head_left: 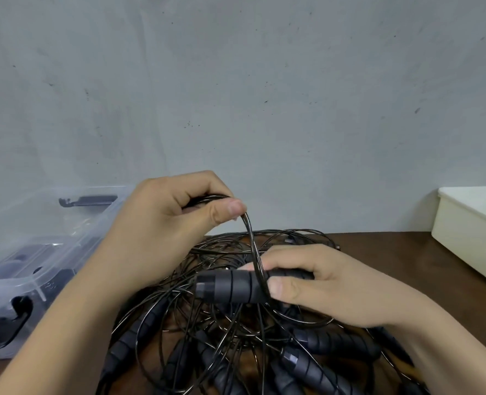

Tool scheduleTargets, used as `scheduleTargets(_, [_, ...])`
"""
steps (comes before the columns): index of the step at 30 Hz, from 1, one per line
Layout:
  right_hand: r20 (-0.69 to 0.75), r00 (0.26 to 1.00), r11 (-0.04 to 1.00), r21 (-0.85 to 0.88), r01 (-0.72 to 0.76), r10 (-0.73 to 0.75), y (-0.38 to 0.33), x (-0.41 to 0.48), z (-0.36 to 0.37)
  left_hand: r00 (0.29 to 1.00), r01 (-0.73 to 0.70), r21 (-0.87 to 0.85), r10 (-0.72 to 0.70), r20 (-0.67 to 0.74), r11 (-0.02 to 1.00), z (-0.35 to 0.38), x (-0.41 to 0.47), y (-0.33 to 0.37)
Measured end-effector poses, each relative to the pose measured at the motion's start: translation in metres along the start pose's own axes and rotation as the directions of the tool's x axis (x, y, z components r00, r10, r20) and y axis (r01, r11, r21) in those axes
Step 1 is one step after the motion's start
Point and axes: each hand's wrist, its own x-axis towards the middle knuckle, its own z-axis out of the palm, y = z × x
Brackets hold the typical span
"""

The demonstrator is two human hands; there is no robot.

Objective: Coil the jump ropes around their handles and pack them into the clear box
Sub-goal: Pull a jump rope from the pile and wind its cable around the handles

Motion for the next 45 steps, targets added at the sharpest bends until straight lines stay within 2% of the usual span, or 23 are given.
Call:
scheduleTargets(4, [0.062, 0.997, 0.998, 0.046, 0.047, -0.05, -0.024, -0.01, -0.002, 0.999, 0.05, -0.045, -0.049, 0.02, 0.998, 0.002, 0.006, -0.017])
scheduleTargets(8, [0.063, 0.993, 0.995, -0.01, 0.097, -0.096, -0.049, -0.023, -0.008, 0.98, 0.097, -0.215, -0.056, 0.191, 0.972, 0.021, 0.009, -0.027])
scheduleTargets(12, [-0.125, 0.987, 0.991, 0.082, 0.107, -0.096, -0.054, -0.04, -0.022, 0.959, 0.192, -0.257, -0.125, 0.254, 0.947, 0.041, 0.006, -0.039])
scheduleTargets(16, [-0.255, 0.963, 0.981, 0.146, 0.128, -0.088, -0.048, -0.052, -0.04, 0.949, 0.209, 0.065, -0.219, 0.226, 0.976, 0.059, 0.001, -0.032])
scheduleTargets(19, [-0.299, 0.948, 0.968, 0.183, 0.173, -0.113, -0.043, -0.052, -0.044, 0.965, 0.12, 0.042, -0.127, 0.232, 0.992, 0.072, -0.002, -0.009])
scheduleTargets(21, [-0.348, 0.931, 0.959, 0.209, 0.19, -0.109, -0.041, -0.049, -0.042, 0.97, 0.066, 0.093, -0.086, 0.226, 0.993, 0.076, -0.004, -0.008])
scheduleTargets(25, [-0.528, 0.845, 0.996, -0.017, 0.085, -0.081, -0.034, -0.037, -0.039, 0.965, 0.031, 0.211, -0.084, 0.247, 0.977, 0.076, -0.008, -0.01])
scheduleTargets(29, [-0.611, 0.788, 0.993, -0.122, 0.003, -0.078, -0.015, -0.022, -0.035, 0.954, -0.069, 0.377, -0.05, 0.296, 0.924, 0.073, -0.011, -0.006])
scheduleTargets(32, [-0.574, 0.812, 0.964, -0.257, -0.06, -0.103, 0.001, -0.014, -0.035, 0.953, -0.12, 0.362, 0.006, 0.302, 0.924, 0.065, -0.011, 0.002])
scheduleTargets(34, [-0.492, 0.867, 0.952, -0.296, -0.08, -0.08, 0.008, -0.011, -0.036, 0.96, -0.124, 0.298, 0.038, 0.279, 0.947, 0.053, -0.009, 0.007])
scheduleTargets(37, [-0.289, 0.957, 0.97, -0.236, -0.063, -0.008, 0.007, -0.011, -0.034, 0.985, -0.071, 0.165, 0.043, 0.165, 0.984, 0.031, -0.006, 0.01])
scheduleTargets(39, [-0.151, 0.988, 0.979, -0.197, -0.06, 0.03, 0.0, -0.012, -0.032, 0.994, -0.031, 0.055, 0.025, 0.106, 0.998, 0.02, -0.005, 0.01])
scheduleTargets(42, [0.022, 0.998, 0.982, -0.182, -0.053, 0.058, -0.014, -0.017, -0.029, 0.995, -0.007, 0.015, 0.006, 0.098, 1.0, 0.012, -0.002, 0.003])
scheduleTargets(45, [0.085, 0.994, 0.989, -0.137, -0.05, 0.062, -0.024, -0.023, -0.031, 0.988, 0.045, -0.039, -0.038, 0.153, 0.998, 0.007, 0.001, -0.007])
